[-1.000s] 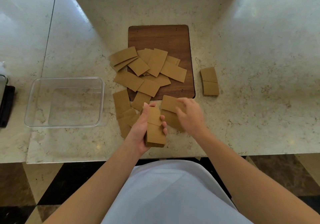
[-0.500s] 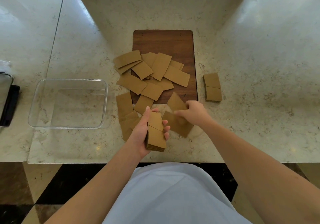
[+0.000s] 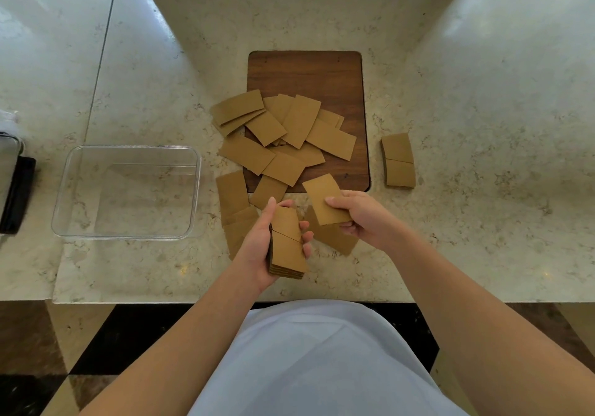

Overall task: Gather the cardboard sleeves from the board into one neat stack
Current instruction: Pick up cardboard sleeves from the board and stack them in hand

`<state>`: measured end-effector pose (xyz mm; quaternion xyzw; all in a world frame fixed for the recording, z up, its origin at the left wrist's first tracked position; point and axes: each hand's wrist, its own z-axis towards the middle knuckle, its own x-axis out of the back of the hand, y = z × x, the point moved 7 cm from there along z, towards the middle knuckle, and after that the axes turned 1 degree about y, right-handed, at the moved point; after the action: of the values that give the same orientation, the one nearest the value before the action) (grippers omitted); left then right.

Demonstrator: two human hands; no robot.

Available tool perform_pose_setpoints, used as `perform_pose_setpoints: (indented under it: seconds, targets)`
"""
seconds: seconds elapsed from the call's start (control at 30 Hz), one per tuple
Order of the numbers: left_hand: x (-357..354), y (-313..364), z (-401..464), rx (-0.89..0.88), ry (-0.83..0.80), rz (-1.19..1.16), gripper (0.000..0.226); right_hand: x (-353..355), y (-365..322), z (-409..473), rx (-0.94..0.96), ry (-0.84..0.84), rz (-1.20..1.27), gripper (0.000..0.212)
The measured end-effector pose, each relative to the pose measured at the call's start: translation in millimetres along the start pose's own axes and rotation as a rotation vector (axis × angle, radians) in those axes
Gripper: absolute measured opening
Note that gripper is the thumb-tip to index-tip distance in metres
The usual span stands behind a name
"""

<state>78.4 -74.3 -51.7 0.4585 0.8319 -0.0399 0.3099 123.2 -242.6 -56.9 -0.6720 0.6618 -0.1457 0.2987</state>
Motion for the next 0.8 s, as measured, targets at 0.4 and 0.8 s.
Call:
perform_pose_setpoints:
  seconds: [0.4,0.8]
  targets:
    - [-1,6,4,0.009,0.033,-0.009,0.045,-9,-17,-26,0.626,0.431,-0.225,0.015]
    - [-3,5,3,-0.016,0.009,0.099,0.051,-63,7,-43,0.769,0.08,-1.037,0.065]
